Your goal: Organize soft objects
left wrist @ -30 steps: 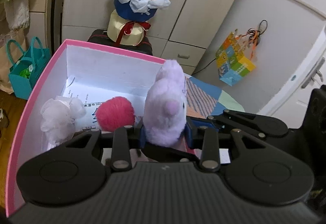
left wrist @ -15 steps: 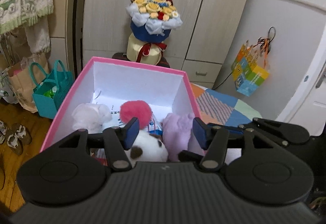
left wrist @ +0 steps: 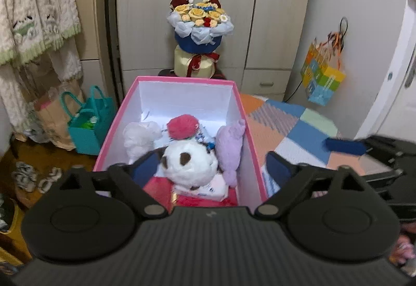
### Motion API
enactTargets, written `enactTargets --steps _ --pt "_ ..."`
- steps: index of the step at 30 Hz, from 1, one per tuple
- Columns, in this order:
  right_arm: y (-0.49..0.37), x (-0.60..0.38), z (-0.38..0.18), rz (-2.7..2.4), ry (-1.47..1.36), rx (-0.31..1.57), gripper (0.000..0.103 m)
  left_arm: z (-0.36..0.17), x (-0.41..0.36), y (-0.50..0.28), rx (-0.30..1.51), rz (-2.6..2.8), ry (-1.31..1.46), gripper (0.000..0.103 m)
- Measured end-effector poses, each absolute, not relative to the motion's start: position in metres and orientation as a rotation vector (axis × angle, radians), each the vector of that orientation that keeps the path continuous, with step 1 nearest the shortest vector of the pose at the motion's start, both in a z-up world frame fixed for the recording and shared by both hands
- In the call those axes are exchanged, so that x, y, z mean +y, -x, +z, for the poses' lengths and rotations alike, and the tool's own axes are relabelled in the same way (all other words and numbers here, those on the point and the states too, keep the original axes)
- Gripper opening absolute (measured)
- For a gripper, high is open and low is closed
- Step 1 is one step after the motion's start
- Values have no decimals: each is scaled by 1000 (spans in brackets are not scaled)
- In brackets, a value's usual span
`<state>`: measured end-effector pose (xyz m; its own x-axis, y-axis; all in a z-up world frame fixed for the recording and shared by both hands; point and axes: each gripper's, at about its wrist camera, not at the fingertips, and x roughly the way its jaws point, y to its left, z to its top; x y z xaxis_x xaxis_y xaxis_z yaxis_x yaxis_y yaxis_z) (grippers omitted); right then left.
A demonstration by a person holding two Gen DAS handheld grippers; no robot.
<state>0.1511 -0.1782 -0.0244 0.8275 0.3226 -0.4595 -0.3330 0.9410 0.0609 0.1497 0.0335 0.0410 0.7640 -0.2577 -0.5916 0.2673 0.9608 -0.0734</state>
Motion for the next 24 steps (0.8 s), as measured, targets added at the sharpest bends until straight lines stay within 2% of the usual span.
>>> enactTargets --steps 1,3,5,9,15,24 --pt "-146 -179 -22 333 32 489 90 43 32 -148 659 -277 -27 99" --pt "-136 -182 -19 298 57 508 91 46 30 -143 705 -253 -45 99" --pt "-126 -184 -16 261 86 523 96 48 28 -136 733 -210 -65 99" --pt "-96 -193 -10 114 74 531 97 53 29 -113 711 -200 -96 99" --pt "-38 -208 -7 111 -25 374 98 51 22 -74 602 -255 -113 99" --pt "-36 -213 -21 9 -15 413 98 34 8 -56 516 -268 -109 99"
